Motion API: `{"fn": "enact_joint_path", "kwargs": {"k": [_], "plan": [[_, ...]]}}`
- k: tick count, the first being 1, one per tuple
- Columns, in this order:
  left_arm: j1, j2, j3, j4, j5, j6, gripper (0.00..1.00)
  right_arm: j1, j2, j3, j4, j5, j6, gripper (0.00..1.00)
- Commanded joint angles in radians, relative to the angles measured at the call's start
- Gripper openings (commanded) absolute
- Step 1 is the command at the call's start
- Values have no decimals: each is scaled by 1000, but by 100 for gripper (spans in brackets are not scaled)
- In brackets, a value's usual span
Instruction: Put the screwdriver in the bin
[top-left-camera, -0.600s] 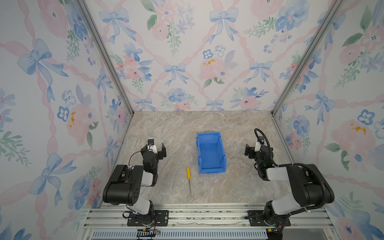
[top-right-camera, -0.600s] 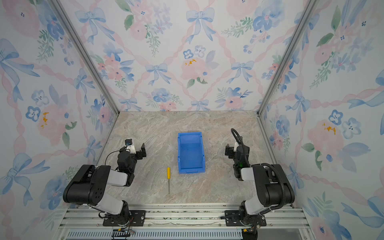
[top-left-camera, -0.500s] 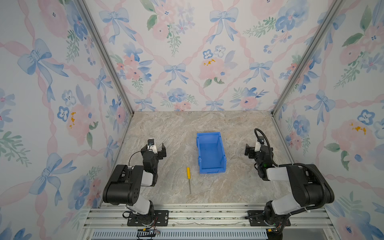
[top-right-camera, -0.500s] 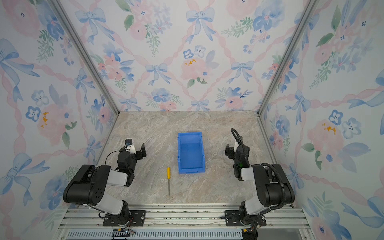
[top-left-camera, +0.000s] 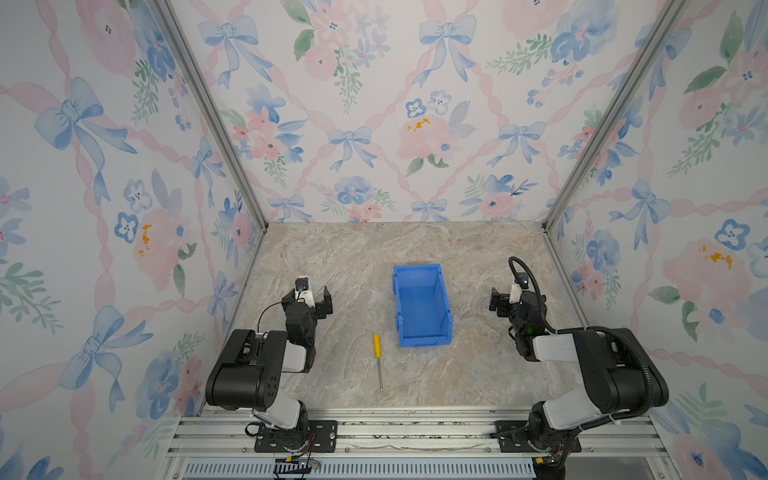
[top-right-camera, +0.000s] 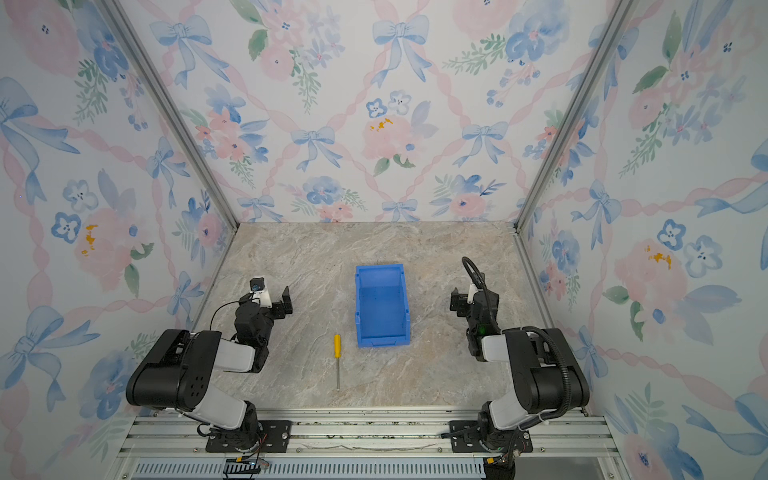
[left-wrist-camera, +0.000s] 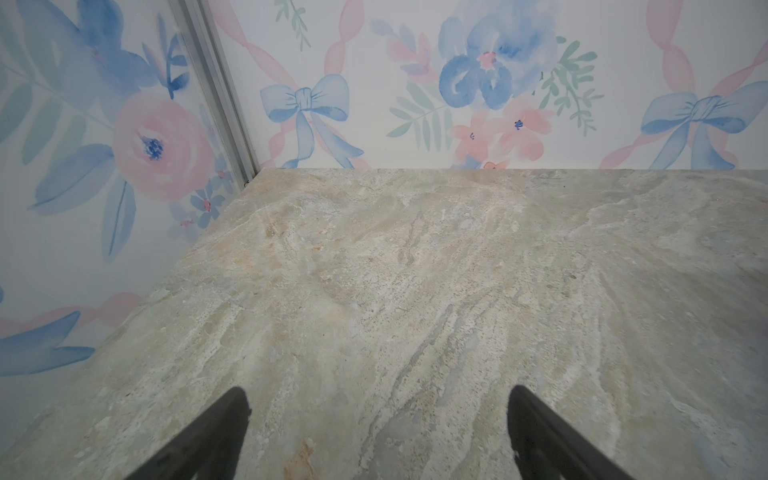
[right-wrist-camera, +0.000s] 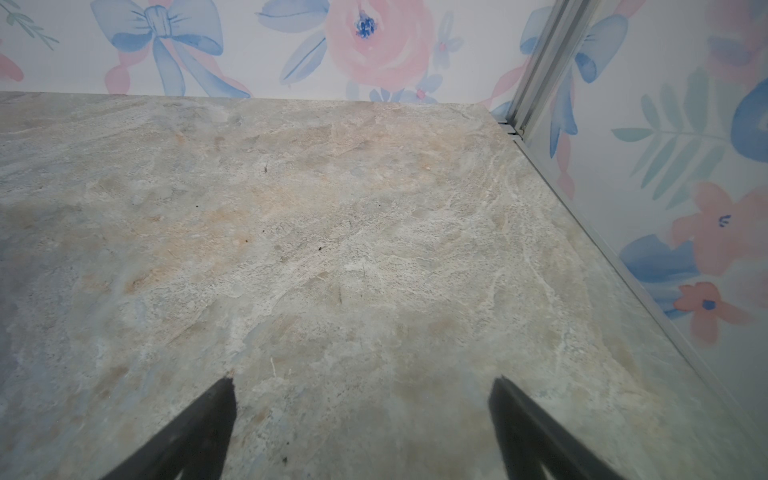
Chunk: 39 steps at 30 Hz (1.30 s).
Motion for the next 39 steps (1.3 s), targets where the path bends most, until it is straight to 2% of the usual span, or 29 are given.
{"fn": "enact_joint_path", "kwargs": {"k": [1,26,29,31,34,39], "plan": [[-1,10,-8,24,5,17,98,-9,5,20,20,-8,8,97],[-2,10,-8,24,6,16,97,-8,5,20,20,-8,8,97],[-3,-4,0,17,7,25,97,-4,-33,48,-52,61,27,97],[-4,-36,20,-47,4,23,97,-9,-87,102,-219,59,37,97],[-4,-117,89,-255,-29,-4,98,-11,-141,105,-268,2,25,97],[-36,-278,183,-614,-74,-73,97,5,-281,139,-443,85,58,97]]}}
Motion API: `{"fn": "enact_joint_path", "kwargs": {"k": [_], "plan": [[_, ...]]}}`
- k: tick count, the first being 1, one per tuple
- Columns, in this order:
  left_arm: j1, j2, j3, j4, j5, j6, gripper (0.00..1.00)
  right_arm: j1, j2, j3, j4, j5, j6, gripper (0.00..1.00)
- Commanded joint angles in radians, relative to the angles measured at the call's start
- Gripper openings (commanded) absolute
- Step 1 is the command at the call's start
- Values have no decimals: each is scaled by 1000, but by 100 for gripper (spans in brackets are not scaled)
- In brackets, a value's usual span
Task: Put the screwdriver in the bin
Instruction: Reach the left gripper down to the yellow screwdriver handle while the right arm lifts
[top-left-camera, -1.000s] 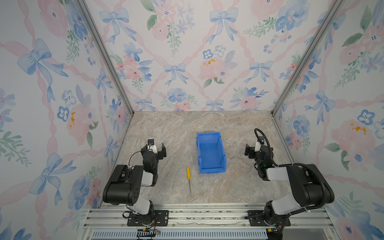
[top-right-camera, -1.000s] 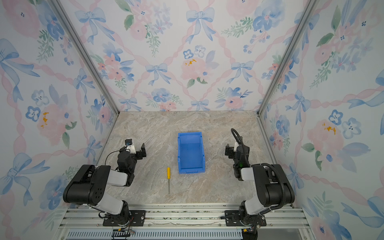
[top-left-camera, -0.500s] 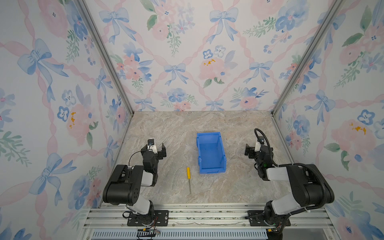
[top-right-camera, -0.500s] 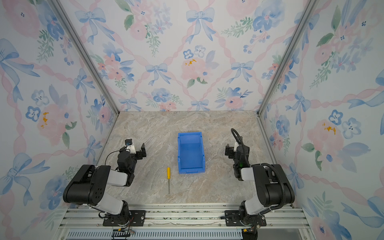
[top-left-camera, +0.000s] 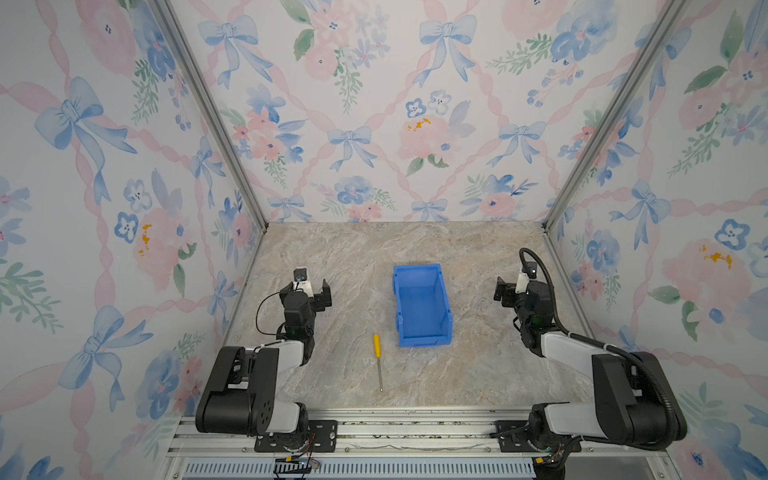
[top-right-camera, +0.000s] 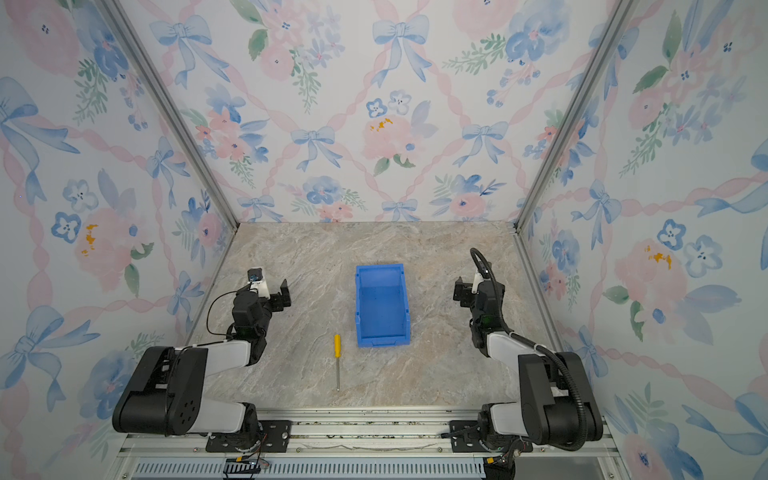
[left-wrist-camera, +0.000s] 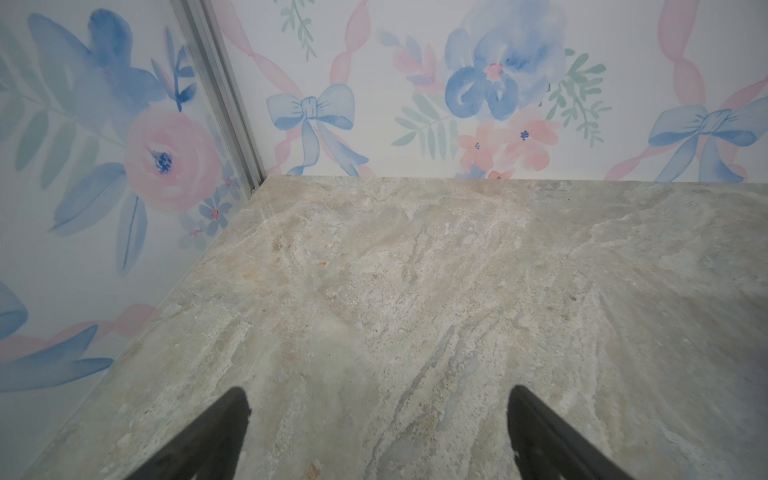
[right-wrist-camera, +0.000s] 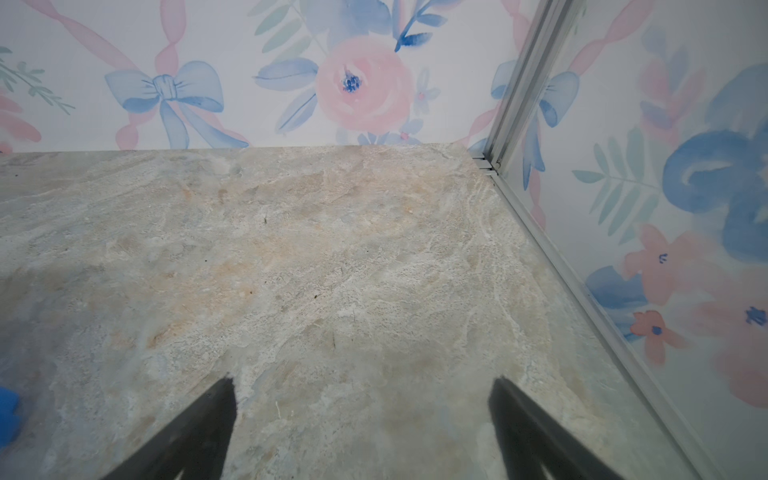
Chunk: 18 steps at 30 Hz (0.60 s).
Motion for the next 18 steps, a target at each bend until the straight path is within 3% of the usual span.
{"fn": "enact_joint_path", "kwargs": {"k": [1,7,10,15,18], "plan": [[-33,-109,69,-321,-47,-75,98,19,-90,70,-223,75,38,97],[-134,-218,261,-862,-24,-376,97,71,-220,298,-758,179,196,97],[-193,-227,279,-987,44,-476,97,91,-234,397,-975,182,281,97],[-274,-213,255,-1067,163,-576,98,137,-212,453,-1126,105,319,97],[-366,-191,260,-1111,164,-630,97,168,-211,446,-1129,78,319,97]]}}
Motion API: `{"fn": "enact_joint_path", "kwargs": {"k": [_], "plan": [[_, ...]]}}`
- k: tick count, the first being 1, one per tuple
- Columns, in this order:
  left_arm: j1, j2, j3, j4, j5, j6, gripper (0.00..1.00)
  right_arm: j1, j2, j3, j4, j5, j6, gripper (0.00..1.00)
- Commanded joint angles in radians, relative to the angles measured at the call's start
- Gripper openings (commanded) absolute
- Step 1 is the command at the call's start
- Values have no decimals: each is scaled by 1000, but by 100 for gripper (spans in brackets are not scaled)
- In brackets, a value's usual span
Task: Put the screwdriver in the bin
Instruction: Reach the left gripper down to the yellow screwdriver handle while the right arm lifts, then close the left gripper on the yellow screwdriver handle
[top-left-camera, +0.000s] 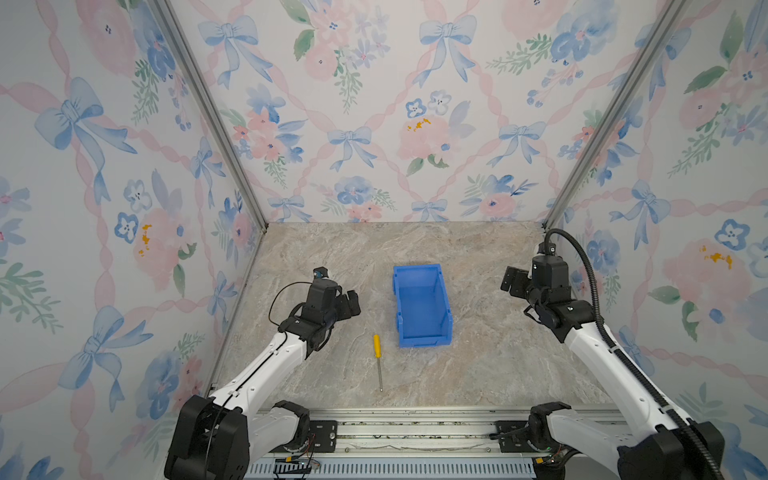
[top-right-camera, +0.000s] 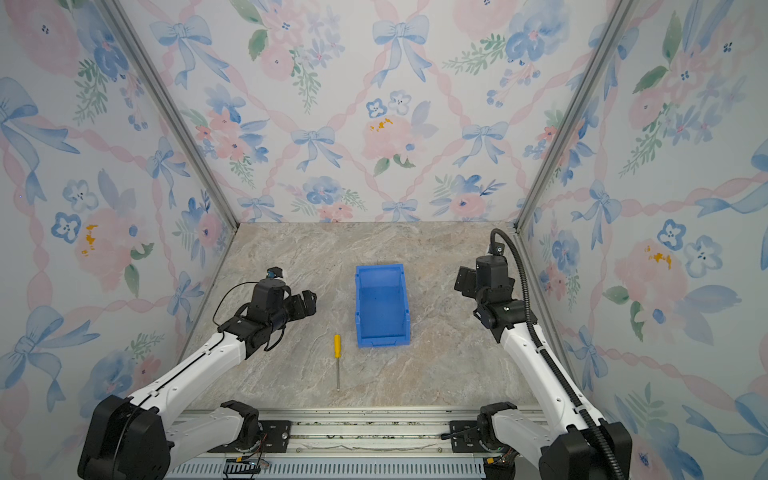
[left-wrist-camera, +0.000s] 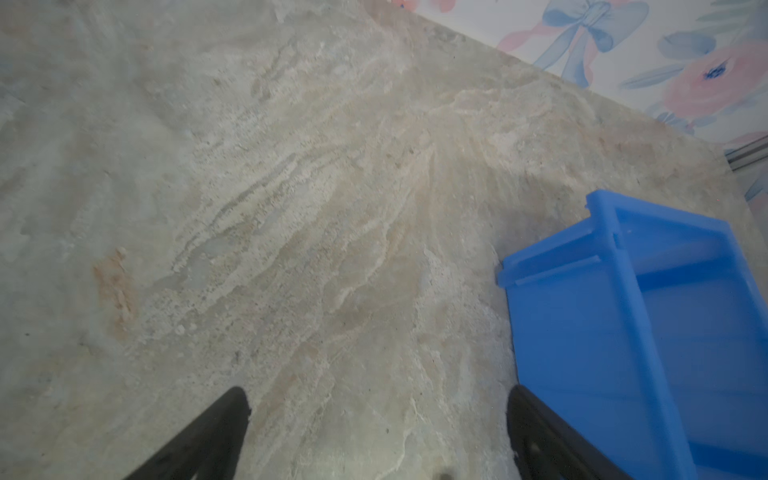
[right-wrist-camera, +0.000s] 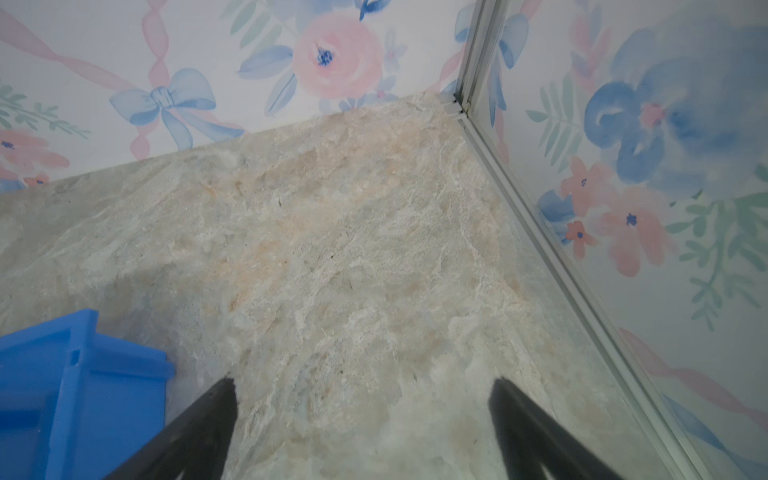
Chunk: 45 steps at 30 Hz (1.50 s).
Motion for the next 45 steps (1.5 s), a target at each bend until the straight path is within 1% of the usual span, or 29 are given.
{"fn": "enact_joint_path", "kwargs": {"k": [1,2,4,6,8,10,12,17,21,25,29,36,39,45], "plan": [[-89,30,8,-135,42,-119,97,30,12,8,-128,-46,35,97],[-118,41,17,-156,30,-140,97,30,16,9,-131,-60,33,97],[-193,73,45,-224,-29,-199,98,30,38,18,-142,-90,24,97],[-246,110,69,-269,-38,-257,98,31,63,49,-185,-118,17,97],[-289,155,77,-283,-46,-276,98,50,61,38,-170,-133,2,97],[-312,222,138,-337,-57,-296,98,61,55,12,-147,-134,8,97],[-330,269,168,-366,-61,-308,97,63,66,27,-171,-171,28,97],[-347,354,197,-376,-84,-323,91,111,79,32,-173,-164,9,97],[-361,422,238,-377,-97,-306,80,114,81,39,-183,-174,12,97],[-366,466,248,-376,-104,-317,70,130,55,46,-199,-170,-4,97],[-378,476,249,-376,-119,-324,62,136,47,36,-196,-169,2,97],[-390,509,255,-374,-131,-335,46,153,29,16,-191,-165,9,97],[-400,514,243,-375,-137,-347,43,153,18,18,-197,-163,2,97],[-412,529,236,-374,-141,-370,29,152,1,30,-205,-160,-8,97]]}}
